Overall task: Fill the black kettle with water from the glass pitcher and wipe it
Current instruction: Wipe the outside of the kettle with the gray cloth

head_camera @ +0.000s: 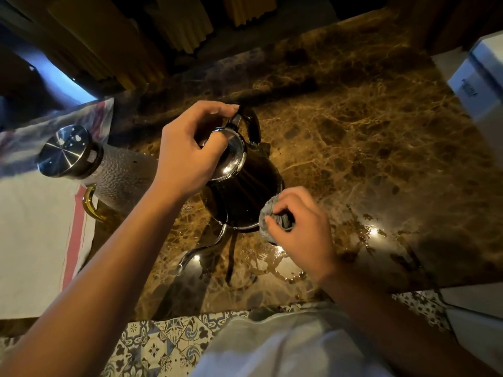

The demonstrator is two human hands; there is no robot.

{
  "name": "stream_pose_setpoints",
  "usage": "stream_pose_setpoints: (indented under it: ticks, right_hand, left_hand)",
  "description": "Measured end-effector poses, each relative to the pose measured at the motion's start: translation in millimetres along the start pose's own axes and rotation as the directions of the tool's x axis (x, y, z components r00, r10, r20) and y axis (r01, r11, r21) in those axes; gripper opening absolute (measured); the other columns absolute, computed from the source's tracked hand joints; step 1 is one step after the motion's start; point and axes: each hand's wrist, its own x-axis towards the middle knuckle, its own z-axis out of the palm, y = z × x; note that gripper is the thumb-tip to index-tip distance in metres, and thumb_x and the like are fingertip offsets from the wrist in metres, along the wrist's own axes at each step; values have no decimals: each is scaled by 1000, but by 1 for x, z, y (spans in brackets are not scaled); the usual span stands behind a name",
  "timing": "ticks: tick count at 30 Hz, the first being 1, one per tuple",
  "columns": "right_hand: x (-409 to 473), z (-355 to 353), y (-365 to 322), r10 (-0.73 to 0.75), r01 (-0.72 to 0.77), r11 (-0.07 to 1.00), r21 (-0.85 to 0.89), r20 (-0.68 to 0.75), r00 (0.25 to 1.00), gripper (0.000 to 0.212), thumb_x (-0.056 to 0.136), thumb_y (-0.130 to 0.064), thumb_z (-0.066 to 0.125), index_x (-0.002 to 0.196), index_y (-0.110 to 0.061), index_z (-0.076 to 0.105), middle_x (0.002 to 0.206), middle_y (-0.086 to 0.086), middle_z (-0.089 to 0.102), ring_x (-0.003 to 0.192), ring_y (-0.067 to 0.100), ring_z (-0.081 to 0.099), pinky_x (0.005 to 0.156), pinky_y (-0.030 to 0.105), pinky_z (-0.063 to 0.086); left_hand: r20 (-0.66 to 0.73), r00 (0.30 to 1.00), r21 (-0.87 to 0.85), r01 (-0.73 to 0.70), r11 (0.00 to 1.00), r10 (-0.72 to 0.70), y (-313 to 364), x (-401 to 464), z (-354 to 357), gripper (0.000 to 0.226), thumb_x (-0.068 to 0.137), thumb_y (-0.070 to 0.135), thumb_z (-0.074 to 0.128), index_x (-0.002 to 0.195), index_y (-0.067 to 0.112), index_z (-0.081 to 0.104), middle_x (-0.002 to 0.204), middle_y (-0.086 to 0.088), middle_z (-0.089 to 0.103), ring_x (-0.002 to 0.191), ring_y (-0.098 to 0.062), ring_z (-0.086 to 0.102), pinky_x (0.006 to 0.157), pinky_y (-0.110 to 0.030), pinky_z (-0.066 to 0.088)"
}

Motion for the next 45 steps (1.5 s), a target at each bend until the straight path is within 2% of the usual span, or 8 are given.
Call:
stream_pose_setpoints:
  ticks: [4, 13, 19, 28, 31, 35, 40, 45]
  right_hand:
    - [-3, 4, 3, 49, -46, 997, -58, 44, 998, 15, 82, -12, 70, 84, -16, 56, 100, -6, 56, 80, 18, 60, 66, 46, 56]
    - [15, -11, -43, -50, 56, 991, 120, -56, 997, 15, 85, -3, 77, 96, -9, 69, 106, 2, 58, 96, 10, 60, 83, 23, 53]
    - [-14, 16, -14, -124, 125, 991, -44, 12, 992, 11, 93, -11, 75, 103, -13, 71, 110, 4, 58, 96, 16, 60, 79, 34, 55]
    - [-5, -7, -10, 104, -30, 928, -371, 181, 978, 15, 88, -24, 66, 93, -30, 54, 95, -7, 53, 88, 18, 56, 89, 45, 46]
    - [10, -25, -11, 171, -133, 969, -210, 170, 971, 14, 88, -30, 65, 94, -30, 53, 100, -8, 52, 84, 18, 56, 78, 45, 53]
    - [19, -30, -28, -9, 8, 997, 81, 15, 1000, 17, 92, -19, 71, 107, -22, 65, 109, -7, 56, 93, 9, 60, 77, 34, 54]
    - [13, -3, -24, -115, 113, 993, -23, -64, 991, 14, 90, -11, 72, 104, -14, 70, 104, 3, 58, 83, 20, 61, 64, 42, 55]
    - [-10, 4, -2, -33, 46, 986, -162, 79, 996, 11, 86, -13, 70, 93, -21, 67, 98, -4, 54, 74, 14, 55, 56, 39, 52]
  left_hand:
    - [-13, 1000, 4, 14, 1000, -14, 1, 0, 0, 37, 90, 15, 53, 124, 15, 67, 129, 7, 70, 124, -8, 62, 105, -36, 52]
    - [-36, 999, 17, 32, 999, -32, 1, -4, 2, 35, 91, 11, 54, 123, 14, 68, 129, 7, 70, 125, -7, 62, 106, -40, 52]
    - [9, 999, 5, 47, 999, -47, 2, -4, 0, 37, 93, 14, 54, 129, 18, 64, 130, 7, 68, 124, -9, 61, 105, -44, 52]
    - [11, 998, -8, 65, 998, -65, 4, -5, -1, 38, 93, 14, 54, 129, 20, 64, 131, 9, 68, 126, -10, 61, 107, -46, 50]
    - [10, 999, -6, 53, 999, -53, 4, -5, -1, 38, 92, 15, 54, 129, 19, 64, 131, 9, 69, 126, -9, 61, 107, -47, 51]
    - [6, 998, -4, 55, 998, -55, 4, -5, 0, 38, 92, 13, 54, 129, 18, 64, 131, 8, 69, 126, -9, 61, 107, -46, 51]
    - [-3, 999, -8, 52, 999, -52, 3, -5, 0, 38, 92, 13, 54, 128, 17, 65, 130, 8, 69, 125, -9, 62, 106, -45, 52]
    - [-5, 999, -5, 51, 999, -51, 2, -4, 1, 37, 93, 11, 55, 128, 17, 65, 130, 9, 69, 125, -7, 61, 106, -41, 52]
